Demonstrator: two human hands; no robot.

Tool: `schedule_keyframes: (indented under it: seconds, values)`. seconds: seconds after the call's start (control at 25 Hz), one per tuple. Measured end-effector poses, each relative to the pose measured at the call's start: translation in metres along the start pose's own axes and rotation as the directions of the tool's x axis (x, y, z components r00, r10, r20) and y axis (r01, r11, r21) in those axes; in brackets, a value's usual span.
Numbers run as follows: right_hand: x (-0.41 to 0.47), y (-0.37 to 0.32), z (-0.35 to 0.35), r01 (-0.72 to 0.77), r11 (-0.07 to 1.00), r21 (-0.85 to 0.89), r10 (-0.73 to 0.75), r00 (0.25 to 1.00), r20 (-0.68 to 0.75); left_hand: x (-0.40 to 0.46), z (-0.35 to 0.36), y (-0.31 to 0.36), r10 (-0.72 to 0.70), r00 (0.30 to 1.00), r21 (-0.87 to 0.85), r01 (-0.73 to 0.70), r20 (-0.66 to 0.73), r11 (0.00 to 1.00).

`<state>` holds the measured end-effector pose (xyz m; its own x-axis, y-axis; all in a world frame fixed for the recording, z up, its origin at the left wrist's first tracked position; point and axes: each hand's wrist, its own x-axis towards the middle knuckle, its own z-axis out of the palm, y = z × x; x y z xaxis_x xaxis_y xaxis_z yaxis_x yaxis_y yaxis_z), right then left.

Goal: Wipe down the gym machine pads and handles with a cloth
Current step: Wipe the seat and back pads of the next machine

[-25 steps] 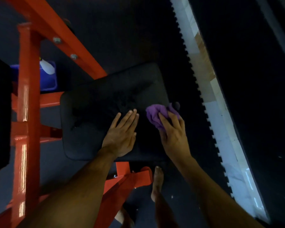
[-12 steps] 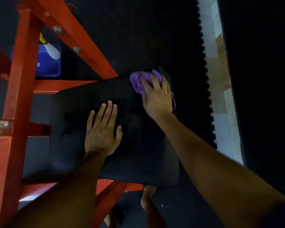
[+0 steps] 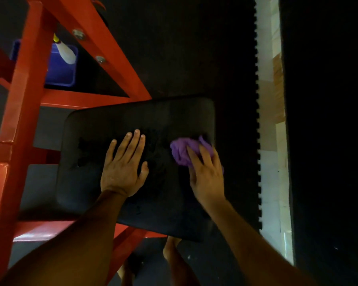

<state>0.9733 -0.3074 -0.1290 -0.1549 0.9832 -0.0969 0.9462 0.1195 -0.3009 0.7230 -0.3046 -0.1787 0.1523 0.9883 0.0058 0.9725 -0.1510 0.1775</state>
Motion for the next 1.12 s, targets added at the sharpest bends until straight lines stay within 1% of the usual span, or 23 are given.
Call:
schedule_keyframes:
  seconds: [0.08, 0.16, 0.2, 0.24, 0.28, 0.32, 0.36, 0.4, 0.44, 0.48, 0.52, 0.56, 0.64, 0.72, 0.8, 0.84, 0.92, 1.0, 1.04, 1.12]
  values:
    - [0.075, 0.004, -0.006, -0.029, 0.999, -0.031, 0.026, 0.997, -0.072, 0.001, 0.002, 0.000, -0.009, 1.000, 0.008, 0.009, -0.012, 1.000]
    - [0.144, 0.007, -0.015, -0.137, 0.990, -0.016, 0.135, 0.987, -0.088, 0.000, 0.003, 0.000, -0.011, 1.000, 0.009, 0.011, -0.017, 1.000]
    - [0.167, 0.008, -0.020, -0.196, 0.980, 0.016, 0.197, 0.977, -0.083, -0.001, 0.002, 0.000, -0.008, 1.000, 0.002, 0.008, -0.021, 1.000]
    - [0.176, 0.011, -0.023, -0.210, 0.977, 0.024, 0.211, 0.973, -0.092, -0.001, 0.002, 0.000, -0.006, 1.000, -0.003, 0.006, -0.026, 1.000]
    - [0.173, 0.012, -0.026, -0.182, 0.983, 0.032, 0.184, 0.976, -0.119, -0.001, 0.001, 0.000, -0.002, 1.000, -0.008, 0.001, -0.028, 1.000]
    - [0.156, 0.016, -0.026, -0.118, 0.992, 0.043, 0.124, 0.981, -0.147, 0.000, 0.000, 0.000, 0.004, 1.000, -0.011, -0.004, -0.029, 1.000]
    - [0.125, 0.020, -0.024, -0.058, 0.994, 0.094, 0.073, 0.984, -0.163, 0.000, 0.000, 0.000, 0.005, 1.000, -0.011, -0.006, -0.029, 1.000]
    - [0.084, 0.021, -0.019, -0.038, 0.985, 0.171, 0.066, 0.984, -0.164, 0.000, 0.000, 0.000, 0.005, 1.000, -0.010, -0.005, -0.027, 1.000]
    - [0.035, 0.019, -0.011, -0.054, 0.976, 0.209, 0.081, 0.989, -0.126, -0.002, 0.001, -0.001, 0.004, 1.000, -0.008, -0.005, -0.026, 1.000]
    - [-0.015, 0.011, -0.006, -0.064, 0.981, 0.184, 0.076, 0.995, -0.060, -0.002, 0.002, -0.001, 0.007, 1.000, -0.009, -0.007, -0.027, 1.000]
    - [-0.053, 0.004, -0.003, -0.053, 0.992, 0.117, 0.053, 0.999, 0.002, -0.001, 0.003, -0.002, 0.010, 1.000, -0.007, -0.010, -0.026, 1.000]
    - [-0.070, 0.004, 0.001, -0.040, 0.995, 0.095, 0.037, 0.999, 0.038, 0.000, 0.004, -0.003, 0.010, 1.000, -0.004, -0.010, -0.024, 1.000]
    - [-0.036, 0.007, 0.004, -0.038, 0.994, 0.106, 0.036, 0.999, 0.020, 0.000, 0.005, -0.003, 0.010, 1.000, -0.009, -0.010, -0.025, 1.000]
    - [0.035, 0.003, -0.003, -0.085, 0.993, 0.084, 0.089, 0.995, -0.054, -0.001, 0.006, -0.004, 0.015, 0.999, -0.011, -0.015, -0.043, 1.000]
    - [0.093, -0.002, -0.011, -0.161, 0.985, 0.056, 0.164, 0.984, -0.067, -0.001, 0.007, -0.007, 0.010, 0.999, -0.008, -0.010, -0.046, 1.000]
    - [0.105, -0.002, -0.012, -0.160, 0.986, 0.053, 0.163, 0.984, -0.066, -0.002, 0.006, -0.007, 0.005, 0.999, -0.010, -0.005, -0.051, 1.000]
    - [0.103, -0.001, -0.019, -0.094, 0.992, 0.084, 0.102, 0.990, -0.093, 0.002, 0.001, -0.005, 0.024, 0.999, -0.022, -0.025, -0.048, 0.999]
    - [0.080, 0.000, -0.041, -0.045, 0.991, 0.127, 0.056, 0.995, -0.084, -0.001, -0.013, -0.005, 0.033, 0.999, -0.086, -0.037, -0.043, 0.996]
    - [0.066, -0.003, -0.051, 0.001, 0.992, 0.127, 0.011, 0.996, -0.092, -0.005, -0.019, -0.009, -0.007, 0.998, -0.112, 0.001, -0.056, 0.994]
    - [0.027, -0.018, -0.051, 0.123, 0.990, 0.066, -0.117, 0.989, -0.095, -0.011, -0.024, -0.030, -0.201, 0.975, -0.072, 0.195, -0.090, 0.978]
